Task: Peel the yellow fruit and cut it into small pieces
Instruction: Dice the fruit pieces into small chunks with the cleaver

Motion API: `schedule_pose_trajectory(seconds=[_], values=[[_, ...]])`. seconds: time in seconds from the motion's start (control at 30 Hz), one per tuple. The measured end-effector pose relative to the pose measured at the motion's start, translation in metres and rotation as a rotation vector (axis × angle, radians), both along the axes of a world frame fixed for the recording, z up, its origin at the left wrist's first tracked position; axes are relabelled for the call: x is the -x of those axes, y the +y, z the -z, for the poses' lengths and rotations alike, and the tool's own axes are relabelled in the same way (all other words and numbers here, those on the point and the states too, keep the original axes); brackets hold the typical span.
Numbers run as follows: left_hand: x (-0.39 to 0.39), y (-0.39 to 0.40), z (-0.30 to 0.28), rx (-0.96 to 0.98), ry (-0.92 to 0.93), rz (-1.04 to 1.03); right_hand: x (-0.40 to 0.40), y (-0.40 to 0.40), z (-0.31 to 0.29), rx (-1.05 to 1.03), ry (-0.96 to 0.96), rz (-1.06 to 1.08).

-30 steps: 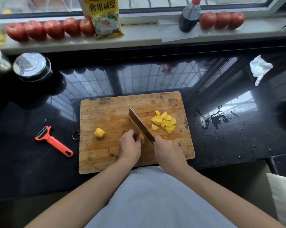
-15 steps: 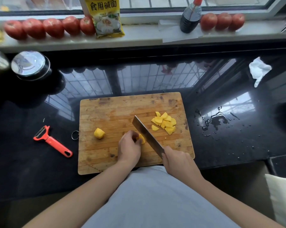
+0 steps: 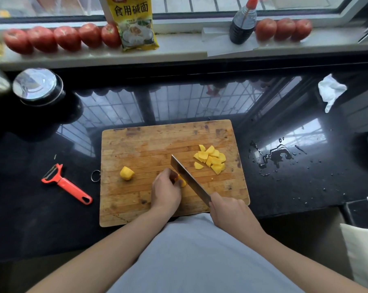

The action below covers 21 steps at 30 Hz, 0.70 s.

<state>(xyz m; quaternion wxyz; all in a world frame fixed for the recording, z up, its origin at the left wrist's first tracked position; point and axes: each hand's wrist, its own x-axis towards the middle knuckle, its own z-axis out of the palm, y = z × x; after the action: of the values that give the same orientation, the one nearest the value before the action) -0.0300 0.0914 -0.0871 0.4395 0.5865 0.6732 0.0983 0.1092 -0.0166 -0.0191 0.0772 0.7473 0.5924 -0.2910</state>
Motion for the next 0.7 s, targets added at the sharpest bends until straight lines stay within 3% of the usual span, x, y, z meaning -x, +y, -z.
schedule_pose_trajectory(seconds=[0.2, 0.5, 0.6, 0.7], values=[[0.000, 0.002, 0.001, 0.011, 0.004, 0.014, 0.005, 0.006, 0.002, 0.055, -0.003, -0.002], [0.001, 0.002, 0.002, 0.005, 0.004, 0.054, 0.012, 0.036, 0.022, -0.193, 0.059, 0.156], [0.005, 0.007, -0.001, 0.008, 0.020, 0.175, -0.005, 0.020, 0.022, -0.215, 0.019, 0.258], [0.011, 0.012, -0.005, -0.077, 0.159, 0.406, -0.015, 0.010, 0.020, -0.227, 0.016, 0.284]])
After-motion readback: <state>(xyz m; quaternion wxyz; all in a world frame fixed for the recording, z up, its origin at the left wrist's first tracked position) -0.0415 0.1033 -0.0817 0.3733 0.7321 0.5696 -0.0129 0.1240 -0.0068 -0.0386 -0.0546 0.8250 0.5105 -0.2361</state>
